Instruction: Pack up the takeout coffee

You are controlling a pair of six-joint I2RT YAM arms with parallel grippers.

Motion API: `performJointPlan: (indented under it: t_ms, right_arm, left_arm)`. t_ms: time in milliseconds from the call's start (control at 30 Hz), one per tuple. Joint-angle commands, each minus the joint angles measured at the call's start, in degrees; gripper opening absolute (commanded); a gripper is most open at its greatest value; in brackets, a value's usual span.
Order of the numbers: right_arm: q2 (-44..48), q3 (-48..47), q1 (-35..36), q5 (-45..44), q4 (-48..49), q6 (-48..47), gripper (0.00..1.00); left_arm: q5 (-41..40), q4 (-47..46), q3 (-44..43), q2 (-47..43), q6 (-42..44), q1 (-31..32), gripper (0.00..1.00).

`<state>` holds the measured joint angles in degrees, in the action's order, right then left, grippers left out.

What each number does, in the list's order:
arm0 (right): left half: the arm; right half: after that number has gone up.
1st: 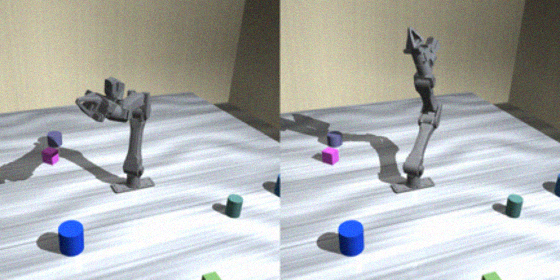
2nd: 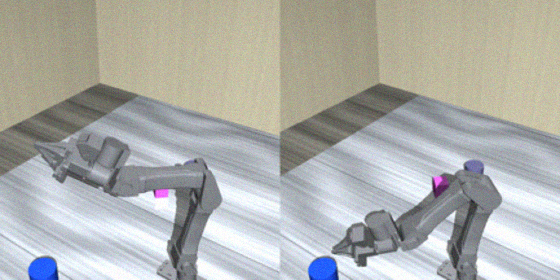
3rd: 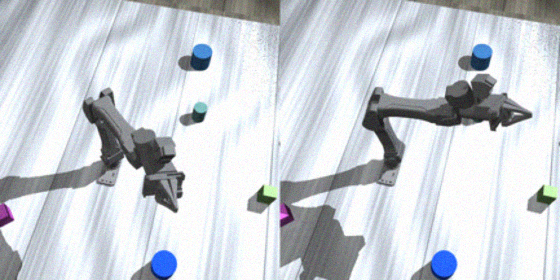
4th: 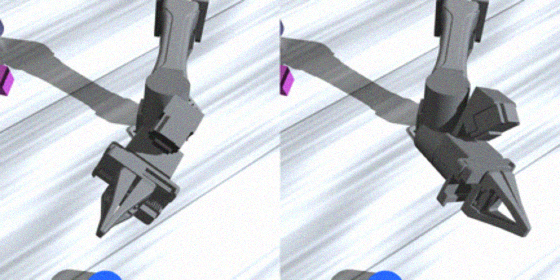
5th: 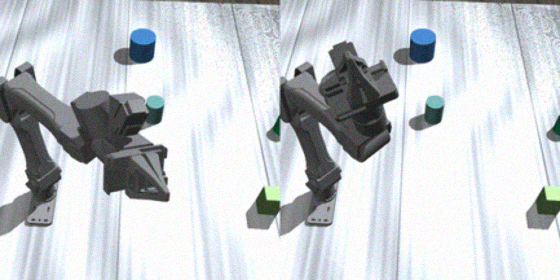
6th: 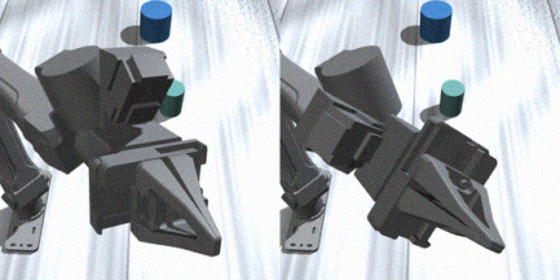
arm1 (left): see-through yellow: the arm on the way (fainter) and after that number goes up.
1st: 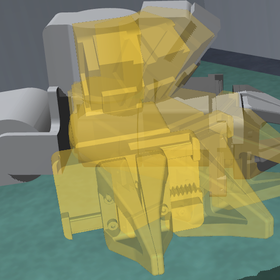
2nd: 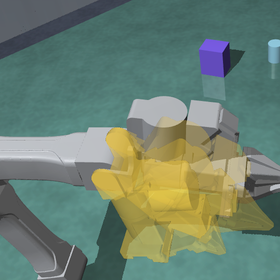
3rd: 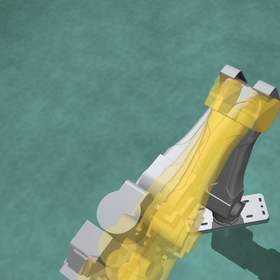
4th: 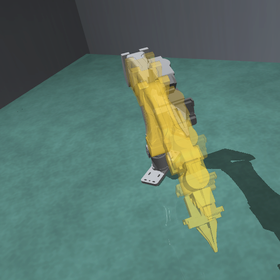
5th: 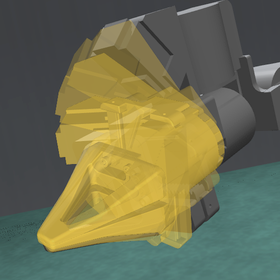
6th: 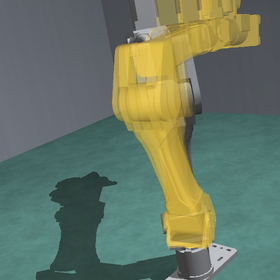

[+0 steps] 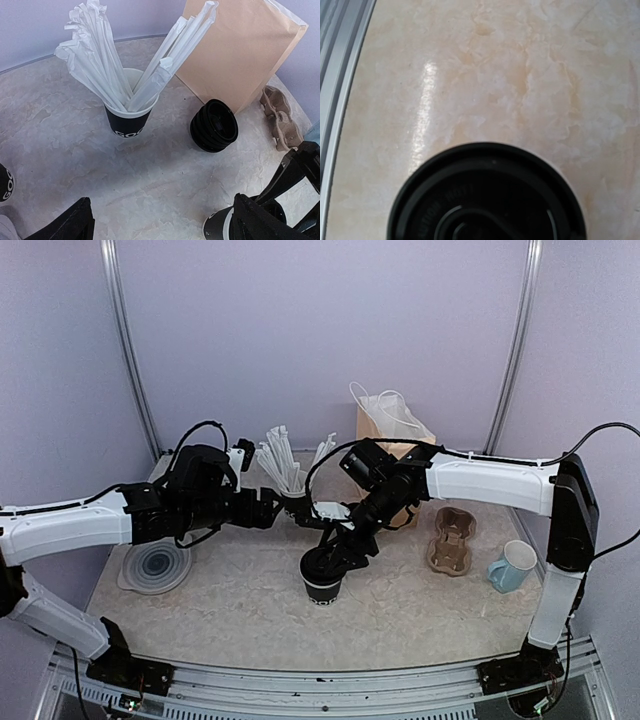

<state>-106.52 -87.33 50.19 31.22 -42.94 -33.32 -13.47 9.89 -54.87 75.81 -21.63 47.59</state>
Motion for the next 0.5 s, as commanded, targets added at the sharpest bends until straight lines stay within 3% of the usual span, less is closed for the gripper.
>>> performJointPlan:
  t_ms: [0, 267, 467]
  right_arm:
    - [-0.84, -0.24, 0.78, 0.58, 0.38, 0.54, 0.64]
    - [-2.02, 0.29, 0.78, 1.52, 0.02, 0.85, 0.68]
    - [-1.98, 1.75, 0.78, 2.26, 1.6, 2.22, 0.68]
  left_arm:
    - [0.94, -0.16, 0.73, 0.59, -0.17, -0.36, 0.94]
    - [2.07, 0.59, 1.3, 0.99, -1.56, -0.52, 0.93]
    - [7.9, 1.35, 2.37, 2.12, -6.31, -1.45, 0.87]
